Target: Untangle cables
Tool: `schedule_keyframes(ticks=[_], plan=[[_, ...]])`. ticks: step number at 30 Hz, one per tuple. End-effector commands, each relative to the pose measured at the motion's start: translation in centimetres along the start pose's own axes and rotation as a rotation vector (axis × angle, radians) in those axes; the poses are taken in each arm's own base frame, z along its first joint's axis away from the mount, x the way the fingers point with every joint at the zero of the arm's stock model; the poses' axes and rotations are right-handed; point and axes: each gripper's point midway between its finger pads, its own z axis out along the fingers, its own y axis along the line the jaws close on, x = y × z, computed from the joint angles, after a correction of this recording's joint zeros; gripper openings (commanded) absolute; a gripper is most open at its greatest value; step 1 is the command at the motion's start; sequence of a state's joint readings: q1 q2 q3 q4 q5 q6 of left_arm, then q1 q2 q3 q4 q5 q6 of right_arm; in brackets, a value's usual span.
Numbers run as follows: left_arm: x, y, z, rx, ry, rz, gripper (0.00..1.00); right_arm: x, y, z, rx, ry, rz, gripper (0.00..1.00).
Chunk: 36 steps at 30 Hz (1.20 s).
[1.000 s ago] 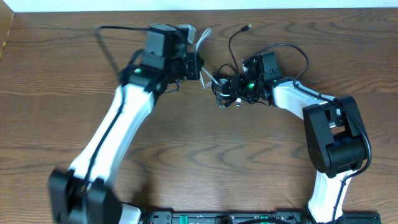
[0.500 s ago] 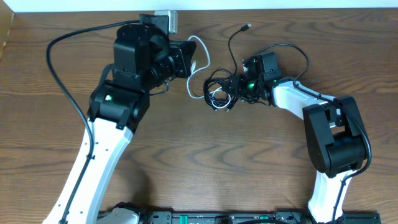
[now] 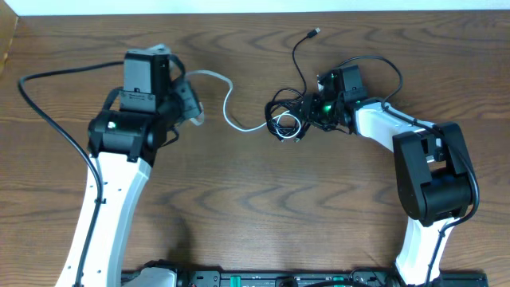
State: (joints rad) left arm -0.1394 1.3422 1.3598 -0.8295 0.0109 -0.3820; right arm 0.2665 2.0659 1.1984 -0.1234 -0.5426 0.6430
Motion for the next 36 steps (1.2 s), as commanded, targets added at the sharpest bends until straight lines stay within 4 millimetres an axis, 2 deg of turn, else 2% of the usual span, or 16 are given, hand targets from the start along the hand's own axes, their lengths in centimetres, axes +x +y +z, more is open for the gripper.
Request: schedule_keyframes(ticks=[1,4,7,8,10,11,13,16,18,20,23,28,29,36], plan=[[1.6,2.1,2.3,-0.107,0.083,-0.017,0.08,0.1,-3.0,0.5,0.085,-0.015,0.023,0.44],[3.9,2.6,4.6,-0.139,0.206,-0.01,0.08,-0.2,-2.2,0.4,0.037,-0.016,0.002,0.44],[7.1,2.7,8.2,-0.148,0.377,-0.014,0.08,-0.2,-1.4,0.2,-0.011,-0.004,-0.036,0.42],[7.7,2.6,8.8,-0.146,0.406,-0.014,0.08,-0.3,-1.3,0.1,-0.014,-0.005,-0.037,0.42],[8.7,2.4,9.9,-0.133,0.458,-0.005,0.15,-0.4,-0.5,-0.4,-0.04,-0.005,-0.047,0.43],[9.1,2.3,10.3,-0.123,0.481,0.004,0.17,-0.5,-0.1,-0.7,-0.053,-0.007,-0.061,0.44],[9.7,2.3,10.9,-0.118,0.51,0.015,0.29,-0.9,0.9,-1.7,-0.074,-0.022,-0.103,0.47],[9.9,2.4,11.2,-0.121,0.517,0.018,0.41,-1.9,2.1,-3.8,-0.082,-0.066,-0.143,0.49],[9.7,2.3,11.2,-0.115,0.51,0.017,0.46,-2.4,2.7,-4.7,-0.082,-0.091,-0.152,0.5],[9.7,1.8,11.2,-0.087,0.512,0.017,0.47,-2.7,3.1,-5.4,-0.08,-0.107,-0.158,0.49],[9.7,-0.6,11.3,0.059,0.524,0.051,0.47,-2.5,3.0,-5.5,-0.073,-0.1,-0.144,0.46],[9.2,-5.6,11.0,0.325,0.497,0.133,0.51,-2.2,0.7,-5.4,0.04,-0.103,-0.096,0.45],[9.0,-6.9,11.0,0.355,0.472,0.161,0.52,-2.4,0.3,-5.4,0.062,-0.114,-0.087,0.45],[9.9,-12.4,10.7,0.47,0.387,0.344,0.52,-4.5,-2.1,-7.0,0.091,-0.168,-0.02,0.52]])
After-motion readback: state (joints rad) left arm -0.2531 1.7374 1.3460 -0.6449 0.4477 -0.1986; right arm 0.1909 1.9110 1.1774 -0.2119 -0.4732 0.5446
